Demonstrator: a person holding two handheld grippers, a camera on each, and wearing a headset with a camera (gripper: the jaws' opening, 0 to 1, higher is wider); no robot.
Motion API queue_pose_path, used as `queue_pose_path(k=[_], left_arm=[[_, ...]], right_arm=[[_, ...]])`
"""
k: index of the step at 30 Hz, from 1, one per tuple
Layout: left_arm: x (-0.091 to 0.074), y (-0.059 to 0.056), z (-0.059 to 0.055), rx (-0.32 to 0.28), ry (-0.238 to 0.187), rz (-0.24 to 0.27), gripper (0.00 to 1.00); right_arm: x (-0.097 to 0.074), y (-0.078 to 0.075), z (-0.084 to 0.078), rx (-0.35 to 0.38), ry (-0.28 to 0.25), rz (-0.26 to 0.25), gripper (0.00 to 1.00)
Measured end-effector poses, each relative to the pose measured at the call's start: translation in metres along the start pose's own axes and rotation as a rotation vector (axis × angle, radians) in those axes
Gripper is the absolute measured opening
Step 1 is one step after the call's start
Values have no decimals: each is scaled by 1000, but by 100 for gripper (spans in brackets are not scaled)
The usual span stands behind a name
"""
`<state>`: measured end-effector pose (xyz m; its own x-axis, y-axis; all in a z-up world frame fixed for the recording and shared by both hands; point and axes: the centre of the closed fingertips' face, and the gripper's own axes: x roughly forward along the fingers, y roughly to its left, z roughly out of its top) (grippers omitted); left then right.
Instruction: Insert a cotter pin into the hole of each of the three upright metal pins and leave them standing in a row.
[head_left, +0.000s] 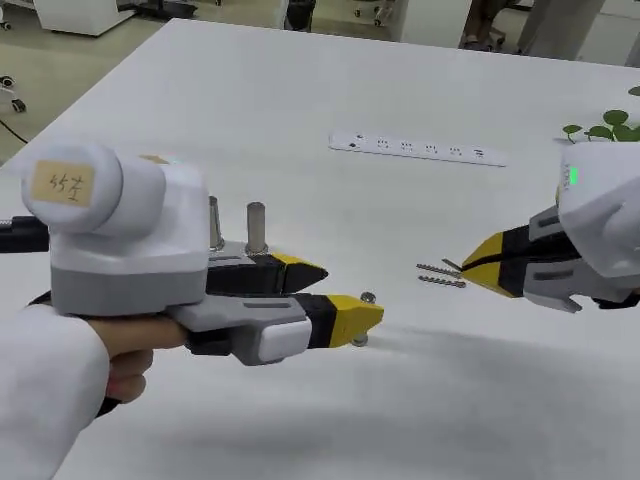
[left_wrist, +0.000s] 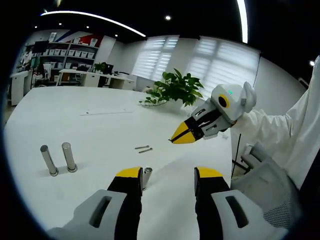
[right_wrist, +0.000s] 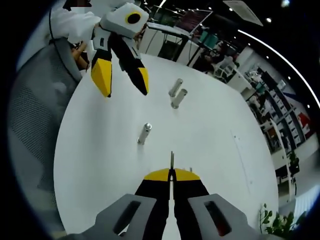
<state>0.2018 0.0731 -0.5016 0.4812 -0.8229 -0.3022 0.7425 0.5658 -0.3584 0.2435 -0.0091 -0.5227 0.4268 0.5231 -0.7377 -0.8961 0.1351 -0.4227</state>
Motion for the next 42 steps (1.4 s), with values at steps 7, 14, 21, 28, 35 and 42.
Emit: queue_pose_path(k=[7, 14, 21, 28, 35, 42], left_arm=[[9, -10, 3, -31, 9, -42, 27], [19, -18, 4, -53, 35, -88, 17], [27, -23, 5, -65, 46, -111, 12], [31, -29, 4, -50, 52, -125, 10], [33, -34, 0, -58, 62, -143, 7], [34, -35, -2, -63, 68, -148, 4]], right_arm=[[-4, 13, 8, -8, -29, -3, 0], [-9, 22, 17, -29, -49, -11, 0], [-13, 33, 31, -49, -75, -2, 0], [-14, 42, 40, -64, -94, 10, 0], [-14, 44, 43, -72, -96, 9, 0], [-11, 50, 46, -81, -99, 27, 0]])
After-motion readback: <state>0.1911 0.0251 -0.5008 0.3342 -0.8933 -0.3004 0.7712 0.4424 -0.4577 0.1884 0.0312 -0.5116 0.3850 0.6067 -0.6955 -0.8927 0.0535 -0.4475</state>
